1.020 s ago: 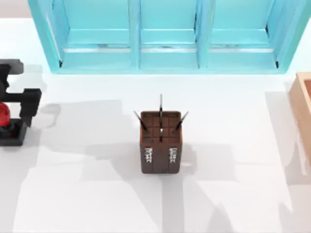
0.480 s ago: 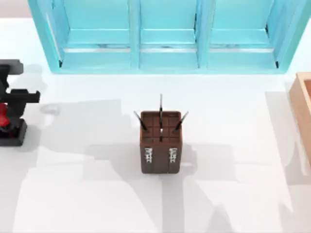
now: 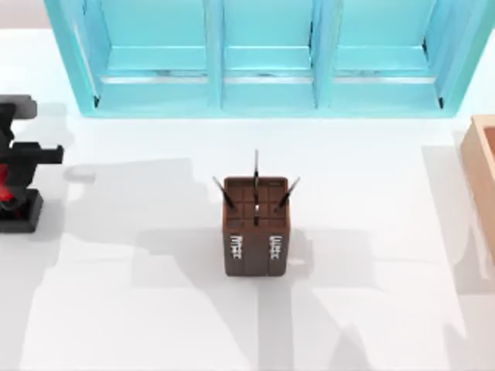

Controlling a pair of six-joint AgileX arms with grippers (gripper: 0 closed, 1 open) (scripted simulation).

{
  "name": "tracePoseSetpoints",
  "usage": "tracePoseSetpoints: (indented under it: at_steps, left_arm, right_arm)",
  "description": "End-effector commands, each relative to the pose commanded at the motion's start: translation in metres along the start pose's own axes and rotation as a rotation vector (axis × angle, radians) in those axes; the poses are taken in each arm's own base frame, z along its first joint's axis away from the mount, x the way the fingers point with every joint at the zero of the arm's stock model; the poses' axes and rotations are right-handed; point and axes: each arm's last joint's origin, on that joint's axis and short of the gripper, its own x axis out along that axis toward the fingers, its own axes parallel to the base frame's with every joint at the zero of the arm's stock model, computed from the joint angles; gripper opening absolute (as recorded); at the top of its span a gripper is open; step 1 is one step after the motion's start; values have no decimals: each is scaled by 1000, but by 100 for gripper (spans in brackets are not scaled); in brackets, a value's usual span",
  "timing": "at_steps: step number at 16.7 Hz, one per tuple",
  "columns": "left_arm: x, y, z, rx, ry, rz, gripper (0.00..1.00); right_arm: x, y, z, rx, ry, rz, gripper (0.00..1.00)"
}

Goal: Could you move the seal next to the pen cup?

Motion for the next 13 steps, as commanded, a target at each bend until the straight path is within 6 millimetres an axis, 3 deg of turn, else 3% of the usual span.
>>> tracePoseSetpoints:
  at_steps: [8,10,13]
  left_arm:
    - [-7,-9,4,-6,6,0,0]
    - [-23,-27,12,-11,13,0,0]
    - [-64,-67,19,-8,17,2,0]
  right_arm:
    - [0,0,0,0,0,0,100]
    - [0,0,0,0,0,0,100]
    - [0,0,0,0,0,0,100]
